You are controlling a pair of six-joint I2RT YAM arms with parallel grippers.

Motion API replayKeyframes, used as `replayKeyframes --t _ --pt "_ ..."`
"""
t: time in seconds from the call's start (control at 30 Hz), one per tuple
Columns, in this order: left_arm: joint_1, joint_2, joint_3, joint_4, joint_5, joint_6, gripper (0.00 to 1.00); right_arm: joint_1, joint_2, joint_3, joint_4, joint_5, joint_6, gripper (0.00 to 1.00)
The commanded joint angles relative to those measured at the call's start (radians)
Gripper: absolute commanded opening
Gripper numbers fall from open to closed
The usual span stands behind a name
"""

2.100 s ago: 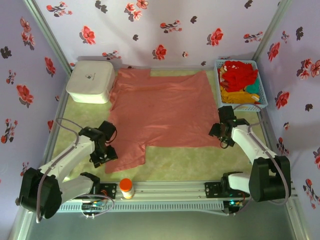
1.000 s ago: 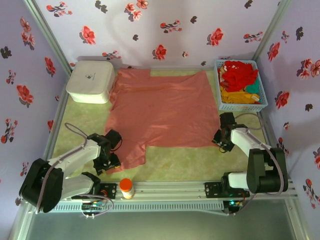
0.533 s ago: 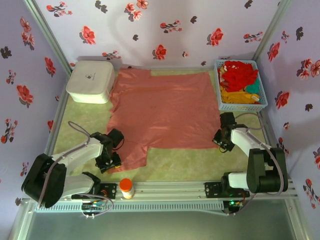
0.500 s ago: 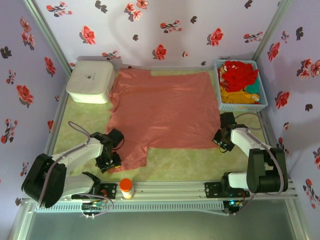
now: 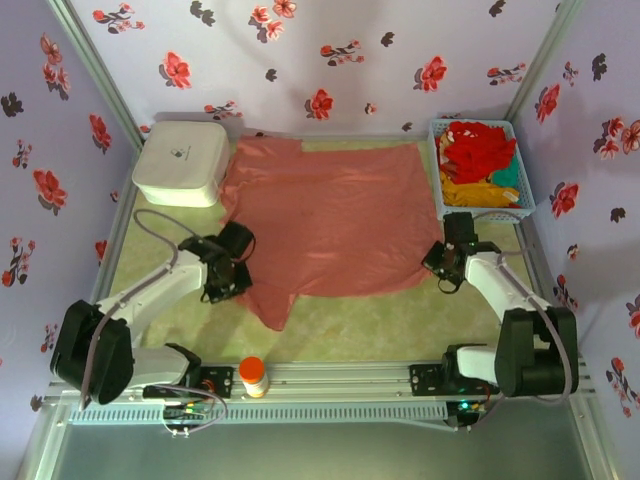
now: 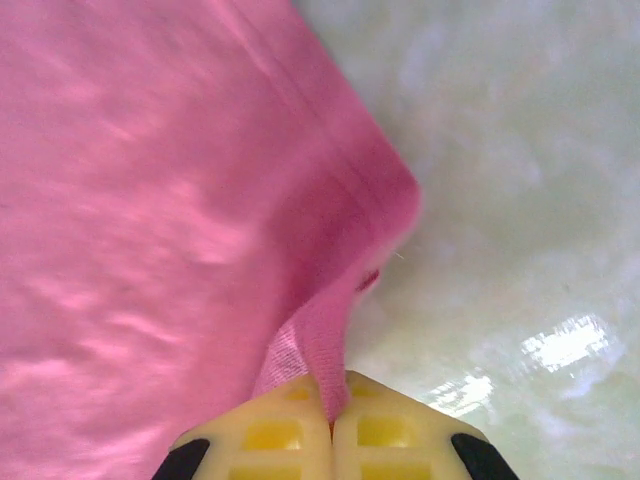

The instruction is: Fold and stack the t-shirts

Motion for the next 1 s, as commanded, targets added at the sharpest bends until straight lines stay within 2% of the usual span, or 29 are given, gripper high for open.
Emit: replayKeyframes --t 0.0,0.17,0.27,0.4,0.63,0.83,0.97 --pt "0.059 0.041 0.146 -0.024 -0.052 0.160 0.00 0.003 -0.038 0.065 0.014 -0.013 -0.031 0.00" --pt "0.133 0.110 0.395 -0.047 -0.039 0.329 0.00 0.003 -0.051 0.143 0.035 -0.016 -0.055 0.00" --pt "0.169 0.189 0.601 -0.123 -0.031 0.419 0.00 0.003 -0.047 0.221 0.048 -0.029 -0.062 0.00" --pt "0.216 0.282 0.885 -0.203 -0.038 0.489 0.00 0.003 -0.032 0.341 0.051 -0.044 -0.098 0.00" --pt "0.244 0.330 1.218 -0.262 -0.067 0.594 0.00 0.004 -0.047 0.479 0.109 -0.123 -0.159 0.00" --pt "0.244 0.281 1.335 -0.246 -0.047 0.688 0.00 0.033 -0.112 0.542 0.179 -0.162 -0.212 0.00" --pt "0.226 0.202 1.321 -0.198 0.005 0.774 0.00 0.099 -0.196 0.557 0.197 -0.105 -0.304 0.00"
